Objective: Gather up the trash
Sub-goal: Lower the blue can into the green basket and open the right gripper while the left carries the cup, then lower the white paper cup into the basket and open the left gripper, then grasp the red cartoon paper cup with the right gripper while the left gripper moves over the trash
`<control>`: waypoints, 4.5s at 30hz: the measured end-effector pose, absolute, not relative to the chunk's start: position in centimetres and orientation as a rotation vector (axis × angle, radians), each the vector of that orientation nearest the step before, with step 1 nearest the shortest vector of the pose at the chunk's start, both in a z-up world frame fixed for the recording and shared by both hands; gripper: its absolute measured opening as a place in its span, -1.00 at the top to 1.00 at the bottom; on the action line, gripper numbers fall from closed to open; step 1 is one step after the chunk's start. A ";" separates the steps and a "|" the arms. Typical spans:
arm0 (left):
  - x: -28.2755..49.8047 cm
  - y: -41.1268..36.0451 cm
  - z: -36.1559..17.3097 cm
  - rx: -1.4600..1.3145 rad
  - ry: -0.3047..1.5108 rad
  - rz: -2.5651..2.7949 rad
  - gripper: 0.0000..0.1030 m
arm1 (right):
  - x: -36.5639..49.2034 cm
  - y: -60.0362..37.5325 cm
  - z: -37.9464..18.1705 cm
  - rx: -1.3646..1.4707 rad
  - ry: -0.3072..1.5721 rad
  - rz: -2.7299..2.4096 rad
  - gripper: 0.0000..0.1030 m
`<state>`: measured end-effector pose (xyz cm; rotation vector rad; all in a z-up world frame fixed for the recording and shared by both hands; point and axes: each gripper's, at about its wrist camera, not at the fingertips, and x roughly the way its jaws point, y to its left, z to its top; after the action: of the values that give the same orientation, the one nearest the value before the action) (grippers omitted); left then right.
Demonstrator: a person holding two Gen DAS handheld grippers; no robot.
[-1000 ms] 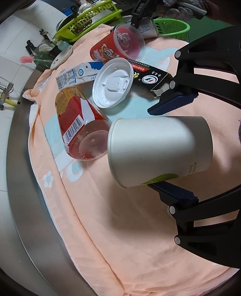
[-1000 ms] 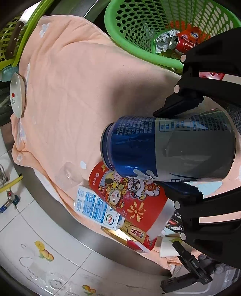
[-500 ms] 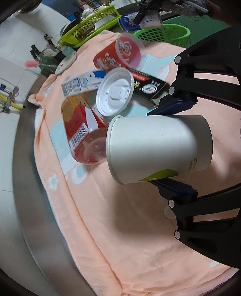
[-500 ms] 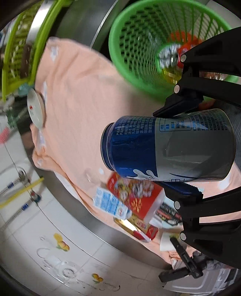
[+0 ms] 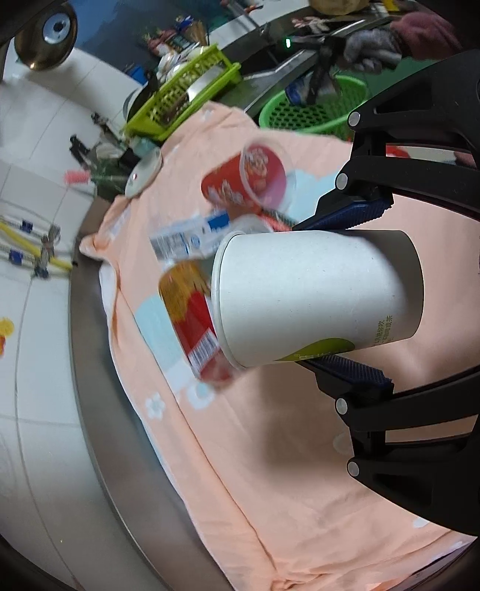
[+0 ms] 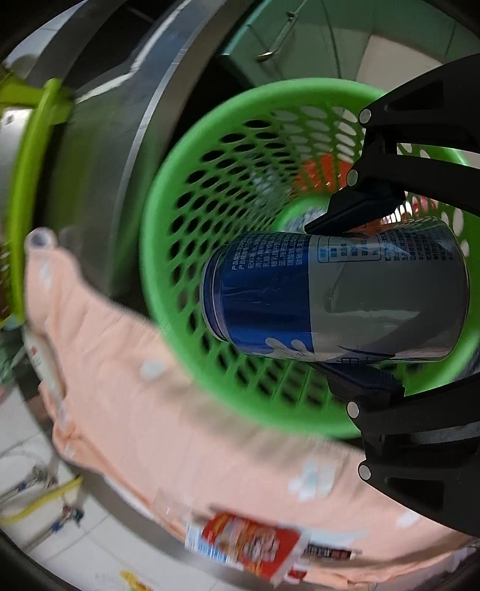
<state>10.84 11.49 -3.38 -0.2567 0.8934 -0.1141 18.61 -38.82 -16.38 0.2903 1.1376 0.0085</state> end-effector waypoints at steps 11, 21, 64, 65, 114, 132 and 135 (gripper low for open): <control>11.4 4.8 -0.7 -0.195 0.876 -0.255 -0.18 | 20.6 -41.3 -21.6 0.272 1.236 -0.064 -0.20; 12.9 -2.4 -0.6 -0.135 0.895 -0.400 -0.18 | 19.7 -42.9 -21.6 0.164 1.233 -0.101 -0.35; 22.4 -32.9 -13.8 0.187 1.158 -0.684 -0.26 | 9.0 -48.4 -12.7 0.343 0.937 -0.011 -0.54; 22.5 -33.0 -13.9 0.188 1.159 -0.682 -0.27 | 9.0 -48.4 -12.8 0.344 0.936 -0.009 -0.54; 12.4 -1.0 -3.5 -0.045 0.868 -0.281 -0.42 | 16.0 -28.5 -6.6 0.306 0.924 0.374 -0.54; 10.6 9.1 -5.7 -0.172 0.879 -0.149 -0.42 | 24.8 -17.3 -7.0 0.422 1.054 0.481 -0.48; 10.6 9.5 -5.9 -0.181 0.880 -0.151 -0.42 | 26.0 -16.8 -7.9 0.462 1.087 0.474 -0.46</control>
<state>10.64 9.54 -5.94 -0.1810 0.8798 -0.1507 26.03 -16.82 -7.86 0.4624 1.0865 0.4737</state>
